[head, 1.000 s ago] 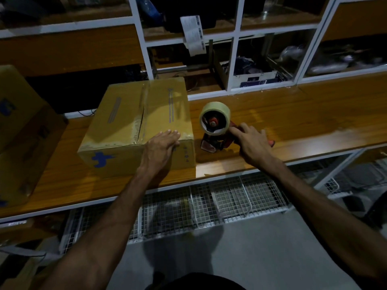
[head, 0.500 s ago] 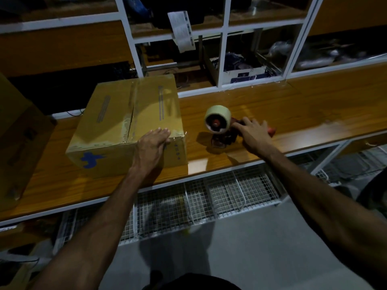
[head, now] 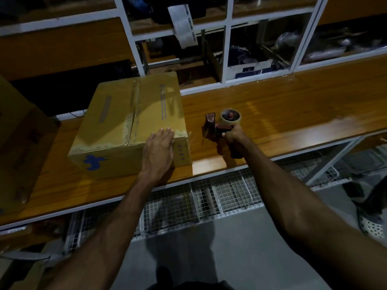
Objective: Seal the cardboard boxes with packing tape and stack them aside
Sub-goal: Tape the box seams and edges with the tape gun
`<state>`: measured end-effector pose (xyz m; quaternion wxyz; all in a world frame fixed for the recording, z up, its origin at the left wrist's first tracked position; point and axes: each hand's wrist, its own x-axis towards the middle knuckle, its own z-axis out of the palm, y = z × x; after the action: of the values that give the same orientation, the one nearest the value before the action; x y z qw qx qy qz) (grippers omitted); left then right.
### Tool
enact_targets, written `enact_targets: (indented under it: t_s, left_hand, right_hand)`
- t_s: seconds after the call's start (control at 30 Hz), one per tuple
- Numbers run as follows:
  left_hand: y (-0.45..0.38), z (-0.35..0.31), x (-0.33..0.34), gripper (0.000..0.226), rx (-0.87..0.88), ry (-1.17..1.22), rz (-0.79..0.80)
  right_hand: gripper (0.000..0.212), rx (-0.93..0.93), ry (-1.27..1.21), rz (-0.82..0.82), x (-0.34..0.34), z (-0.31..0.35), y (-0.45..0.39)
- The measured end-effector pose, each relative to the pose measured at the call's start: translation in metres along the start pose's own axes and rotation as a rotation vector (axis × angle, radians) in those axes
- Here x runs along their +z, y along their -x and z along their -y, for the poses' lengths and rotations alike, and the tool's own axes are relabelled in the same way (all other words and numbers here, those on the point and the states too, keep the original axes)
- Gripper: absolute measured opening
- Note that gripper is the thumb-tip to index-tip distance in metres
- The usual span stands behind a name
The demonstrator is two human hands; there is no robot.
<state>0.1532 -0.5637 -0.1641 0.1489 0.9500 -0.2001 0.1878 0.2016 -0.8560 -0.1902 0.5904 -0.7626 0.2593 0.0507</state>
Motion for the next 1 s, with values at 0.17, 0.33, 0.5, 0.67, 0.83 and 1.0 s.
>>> enact_targets:
  t_s: [0.17, 0.33, 0.5, 0.67, 0.83, 1.0]
  left_hand:
    - [-0.003, 0.001, -0.003, 0.041, 0.001, -0.029, 0.052]
    - [-0.004, 0.001, -0.004, 0.04, 0.003, -0.036, 0.05]
    - [-0.003, 0.002, -0.004, 0.039, -0.002, -0.034, 0.033]
    - [-0.002, 0.0, -0.004, 0.037, 0.001, -0.03, 0.003]
    - [-0.001, -0.002, -0.006, 0.038, -0.006, 0.003, 0.0]
    - [-0.001, -0.001, -0.007, 0.039, -0.014, 0.009, 0.029]
  right_hand:
    - [0.038, 0.097, 0.029, -0.031, 0.026, -0.005, -0.022]
    - [0.037, 0.046, 0.106, -0.077, 0.031, -0.017, -0.019]
    - [0.039, -0.298, 0.171, -0.416, 0.045, -0.016, 0.022]
    - [0.057, -0.25, -0.317, 0.22, 0.065, -0.002, 0.059]
    - [0.03, -0.162, -0.26, 0.408, 0.068, -0.008, 0.06]
    - [0.012, -0.094, -0.346, 0.4, 0.066, -0.007, 0.064]
